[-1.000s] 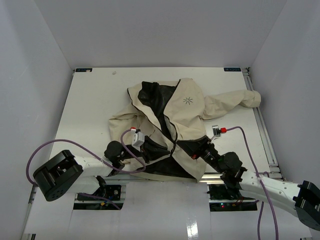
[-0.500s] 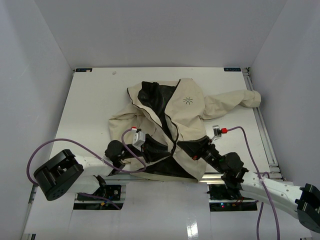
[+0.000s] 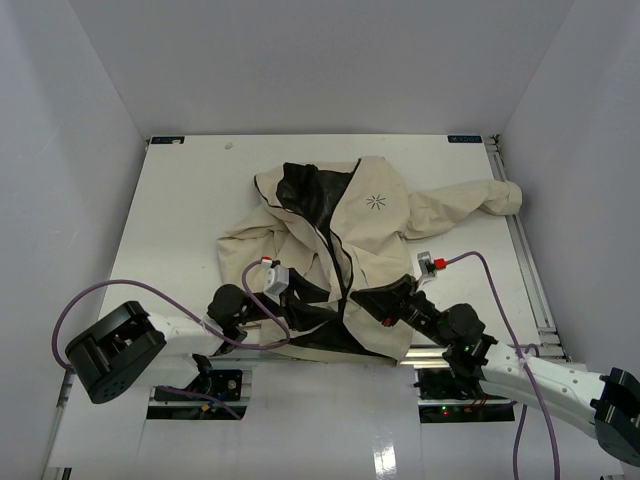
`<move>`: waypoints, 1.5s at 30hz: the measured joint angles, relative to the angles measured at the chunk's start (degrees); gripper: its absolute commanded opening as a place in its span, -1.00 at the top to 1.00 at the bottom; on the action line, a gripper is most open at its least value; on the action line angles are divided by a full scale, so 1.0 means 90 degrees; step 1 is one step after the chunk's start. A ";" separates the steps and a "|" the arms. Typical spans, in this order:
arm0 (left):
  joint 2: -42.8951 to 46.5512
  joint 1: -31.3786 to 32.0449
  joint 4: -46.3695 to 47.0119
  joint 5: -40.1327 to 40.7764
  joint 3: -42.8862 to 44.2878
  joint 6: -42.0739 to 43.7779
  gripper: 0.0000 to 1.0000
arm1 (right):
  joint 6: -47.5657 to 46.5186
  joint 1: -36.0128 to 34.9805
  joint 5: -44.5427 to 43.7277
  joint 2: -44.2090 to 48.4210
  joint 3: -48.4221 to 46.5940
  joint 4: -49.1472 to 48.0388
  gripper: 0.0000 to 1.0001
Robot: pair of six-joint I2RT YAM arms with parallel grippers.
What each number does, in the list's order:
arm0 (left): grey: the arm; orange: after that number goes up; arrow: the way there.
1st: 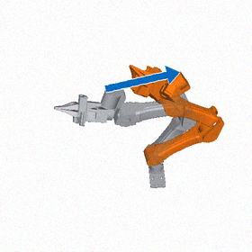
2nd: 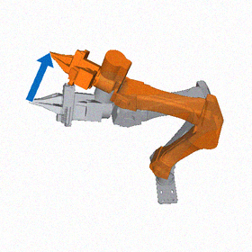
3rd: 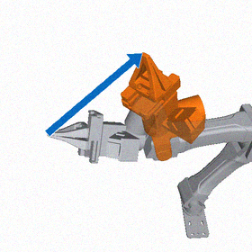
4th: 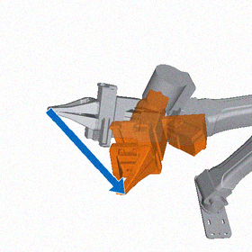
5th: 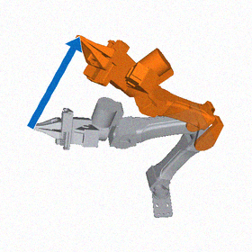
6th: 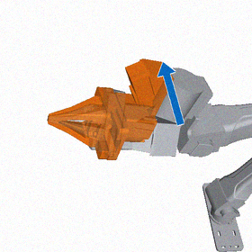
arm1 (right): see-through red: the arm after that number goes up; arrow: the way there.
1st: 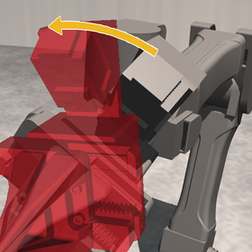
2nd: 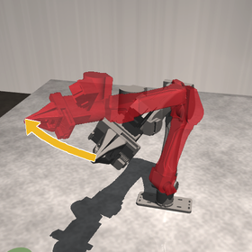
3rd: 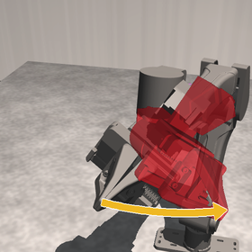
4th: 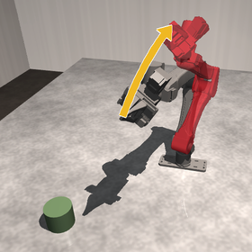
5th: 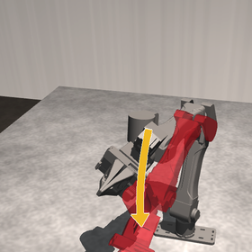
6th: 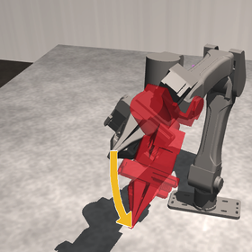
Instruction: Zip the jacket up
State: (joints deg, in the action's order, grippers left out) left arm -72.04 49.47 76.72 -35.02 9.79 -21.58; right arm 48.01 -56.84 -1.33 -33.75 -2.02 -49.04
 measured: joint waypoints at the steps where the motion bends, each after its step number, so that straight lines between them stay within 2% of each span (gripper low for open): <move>1: 0.0021 0.0000 -0.0002 0.0004 -0.0026 -0.0007 -0.13 | -0.0030 0.0000 0.0007 0.0004 0.0000 0.0018 0.84; 16: 0.0118 0.0000 -0.0003 0.0042 -0.0098 -0.0054 -0.28 | -0.0182 0.0005 0.0252 -0.0280 0.0000 0.0083 0.85; 22: 0.0108 0.0000 -0.0003 0.0039 -0.0093 -0.0135 -0.24 | -0.0202 0.0012 0.0340 -0.0362 0.0000 0.0024 0.85; 25: 0.0064 0.0000 -0.0001 0.0033 -0.0079 -0.0162 0.00 | -0.0216 0.0013 0.0351 -0.0370 0.0000 -0.0006 0.85; 29: -0.0048 0.0000 -0.0006 -0.0049 -0.0036 -0.0123 0.51 | -0.0232 0.0015 0.0384 -0.0352 0.0000 0.0008 0.85; 34: -0.0161 0.0000 -0.0014 -0.0186 0.0046 -0.0086 1.00 | -0.0297 0.0017 0.0393 -0.0212 0.0000 0.0139 0.85; 45: -0.0188 0.0000 -0.0033 -0.0396 0.0079 0.0075 1.00 | -0.0545 0.0017 0.0455 0.0371 0.0000 0.0774 0.84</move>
State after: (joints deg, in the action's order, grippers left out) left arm -73.74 49.47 76.42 -38.58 10.50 -20.90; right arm 43.11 -56.69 2.77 -30.42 -2.02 -42.08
